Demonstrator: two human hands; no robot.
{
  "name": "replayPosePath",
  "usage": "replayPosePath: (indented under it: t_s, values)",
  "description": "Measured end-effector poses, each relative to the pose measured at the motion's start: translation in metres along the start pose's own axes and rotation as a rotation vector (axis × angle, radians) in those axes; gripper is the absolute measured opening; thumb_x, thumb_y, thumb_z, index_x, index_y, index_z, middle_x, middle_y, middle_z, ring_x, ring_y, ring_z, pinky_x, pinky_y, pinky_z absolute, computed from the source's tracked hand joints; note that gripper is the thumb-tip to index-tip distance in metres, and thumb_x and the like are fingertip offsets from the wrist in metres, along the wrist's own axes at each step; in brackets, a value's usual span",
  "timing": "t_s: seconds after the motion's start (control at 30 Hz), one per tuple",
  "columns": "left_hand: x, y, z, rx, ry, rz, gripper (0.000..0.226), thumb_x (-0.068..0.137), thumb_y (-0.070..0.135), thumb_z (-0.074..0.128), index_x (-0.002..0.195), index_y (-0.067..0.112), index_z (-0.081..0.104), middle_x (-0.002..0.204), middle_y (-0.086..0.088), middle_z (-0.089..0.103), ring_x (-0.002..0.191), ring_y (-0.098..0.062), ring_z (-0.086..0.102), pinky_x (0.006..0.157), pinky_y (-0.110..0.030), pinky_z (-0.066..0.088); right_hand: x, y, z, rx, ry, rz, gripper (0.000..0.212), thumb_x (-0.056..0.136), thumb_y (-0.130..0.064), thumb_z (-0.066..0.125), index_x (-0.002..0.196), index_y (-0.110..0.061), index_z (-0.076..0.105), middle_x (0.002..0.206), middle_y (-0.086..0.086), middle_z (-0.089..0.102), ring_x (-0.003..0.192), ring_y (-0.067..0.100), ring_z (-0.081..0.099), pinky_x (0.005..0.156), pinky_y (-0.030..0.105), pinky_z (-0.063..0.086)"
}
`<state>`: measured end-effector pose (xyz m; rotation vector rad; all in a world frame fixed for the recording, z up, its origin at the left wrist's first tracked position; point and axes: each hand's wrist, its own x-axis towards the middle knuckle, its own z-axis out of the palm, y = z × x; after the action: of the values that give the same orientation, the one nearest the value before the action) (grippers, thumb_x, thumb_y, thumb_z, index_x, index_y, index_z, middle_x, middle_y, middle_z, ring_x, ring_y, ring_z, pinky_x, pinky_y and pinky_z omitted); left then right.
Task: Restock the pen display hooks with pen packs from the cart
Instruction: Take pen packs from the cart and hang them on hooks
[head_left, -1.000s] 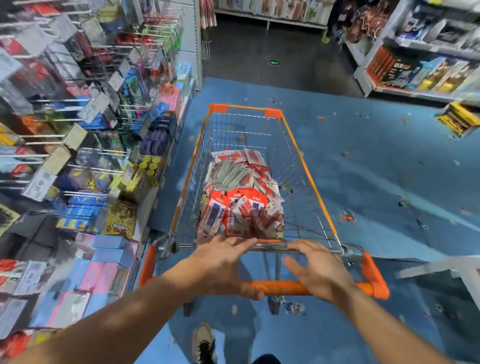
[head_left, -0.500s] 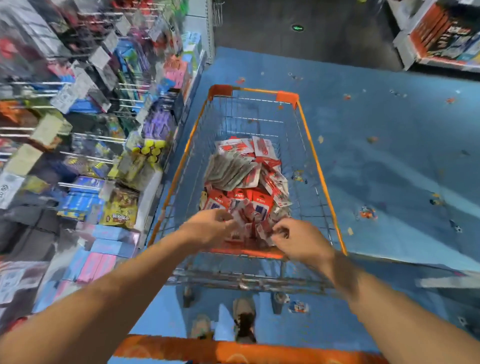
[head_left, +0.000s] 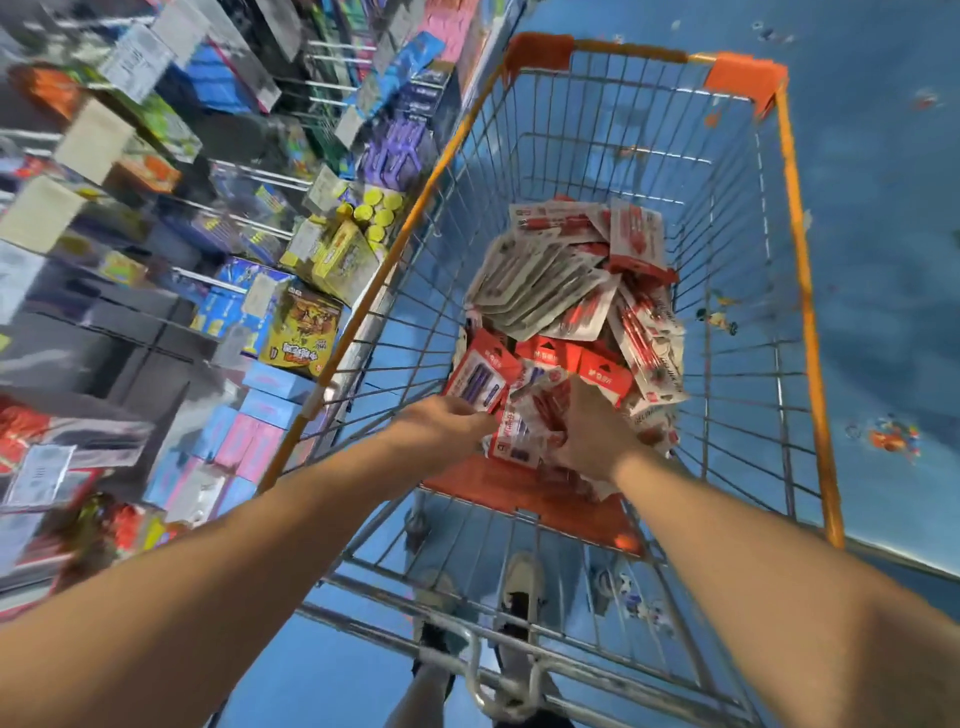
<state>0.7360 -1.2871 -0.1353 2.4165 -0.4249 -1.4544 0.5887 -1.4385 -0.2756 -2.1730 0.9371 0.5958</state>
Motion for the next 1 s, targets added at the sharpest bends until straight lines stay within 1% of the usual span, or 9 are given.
replayPosePath:
  t_s: [0.1, 0.27, 0.37, 0.47, 0.6, 0.7, 0.8, 0.9, 1.0]
  values:
    - [0.006, -0.006, 0.002, 0.029, -0.015, -0.011, 0.034, 0.08, 0.066, 0.057, 0.093, 0.035, 0.065, 0.109, -0.002, 0.073, 0.103, -0.025, 0.069, 0.097, -0.045, 0.056, 0.008, 0.014, 0.005, -0.144, 0.015, -0.048, 0.099, 0.087, -0.054, 0.074, 0.156, -0.013, 0.017, 0.148, 0.016, 0.047, 0.134, 0.036, 0.046, 0.11, 0.05, 0.041]
    - [0.014, -0.014, 0.01, -0.031, -0.059, -0.02, 0.055, 0.075, 0.062, 0.055, 0.113, 0.024, 0.069, 0.106, -0.006, 0.075, 0.092, -0.024, 0.07, 0.085, -0.04, 0.056, 0.002, 0.023, 0.012, -0.356, -0.119, -0.138, 0.094, 0.081, -0.052, 0.076, 0.159, -0.032, 0.026, 0.151, 0.0, 0.051, 0.142, 0.039, 0.033, 0.119, 0.056, 0.022]
    - [0.02, -0.015, 0.017, -0.043, -0.099, -0.023, 0.035, 0.087, 0.053, 0.062, 0.102, 0.023, 0.068, 0.106, -0.007, 0.076, 0.086, -0.024, 0.07, 0.076, -0.038, 0.054, -0.001, 0.024, 0.013, -0.352, -0.136, -0.184, 0.094, 0.086, -0.035, 0.076, 0.16, -0.034, 0.019, 0.126, -0.009, 0.07, 0.13, 0.03, 0.055, 0.116, 0.051, 0.027]
    - [0.021, -0.013, 0.02, -0.065, -0.151, -0.005, 0.019, 0.098, 0.04, 0.065, 0.088, 0.023, 0.065, 0.101, -0.009, 0.071, 0.081, -0.021, 0.06, 0.062, -0.029, 0.044, 0.001, 0.029, 0.014, -0.42, -0.088, -0.236, 0.095, 0.086, -0.038, 0.077, 0.159, -0.035, 0.018, 0.104, -0.011, 0.075, 0.112, 0.023, 0.067, 0.113, 0.05, 0.03]
    - [0.023, -0.014, 0.02, -0.056, -0.175, 0.002, 0.019, 0.103, 0.038, 0.059, 0.09, 0.024, 0.063, 0.111, -0.014, 0.073, 0.083, -0.019, 0.06, 0.062, -0.025, 0.045, -0.001, 0.034, 0.017, -0.468, -0.027, -0.309, 0.061, 0.098, -0.049, 0.06, 0.15, -0.028, 0.035, 0.11, -0.006, 0.074, 0.112, 0.023, 0.067, 0.114, 0.047, 0.03]
    - [0.027, -0.018, 0.019, -0.034, -0.193, -0.007, 0.034, 0.102, 0.045, 0.057, 0.114, 0.014, 0.064, 0.114, -0.014, 0.071, 0.088, -0.018, 0.062, 0.068, -0.027, 0.048, -0.004, 0.036, 0.018, -0.491, 0.015, -0.378, 0.043, 0.102, -0.054, 0.05, 0.134, -0.026, 0.048, 0.11, -0.005, 0.072, 0.109, 0.021, 0.066, 0.11, 0.043, 0.033]
    - [0.028, -0.019, 0.017, -0.062, -0.177, -0.016, 0.045, 0.1, 0.048, 0.059, 0.125, 0.011, 0.063, 0.115, -0.012, 0.071, 0.088, -0.02, 0.064, 0.077, -0.031, 0.052, -0.006, 0.033, 0.019, -0.483, 0.061, -0.431, 0.034, 0.105, -0.053, 0.043, 0.121, -0.025, 0.055, 0.103, -0.006, 0.07, 0.101, 0.02, 0.065, 0.103, 0.04, 0.037]
    - [0.025, -0.017, 0.013, -0.067, -0.178, -0.022, 0.051, 0.096, 0.063, 0.056, 0.113, 0.015, 0.063, 0.111, -0.009, 0.072, 0.091, -0.023, 0.065, 0.075, -0.031, 0.05, -0.01, 0.015, 0.014, -0.34, 0.18, -0.45, 0.029, 0.107, -0.049, 0.04, 0.104, -0.025, 0.056, 0.092, -0.009, 0.069, 0.081, 0.018, 0.065, 0.09, 0.039, 0.046]
    - [0.023, -0.019, 0.011, -0.098, -0.127, -0.005, 0.038, 0.1, 0.05, 0.058, 0.104, 0.013, 0.065, 0.111, -0.01, 0.074, 0.086, -0.022, 0.066, 0.067, -0.029, 0.046, -0.012, -0.004, 0.007, -0.223, 0.274, -0.358, 0.036, 0.107, -0.048, 0.036, 0.106, -0.02, 0.059, 0.087, -0.006, 0.07, 0.068, 0.015, 0.062, 0.07, 0.035, 0.056]
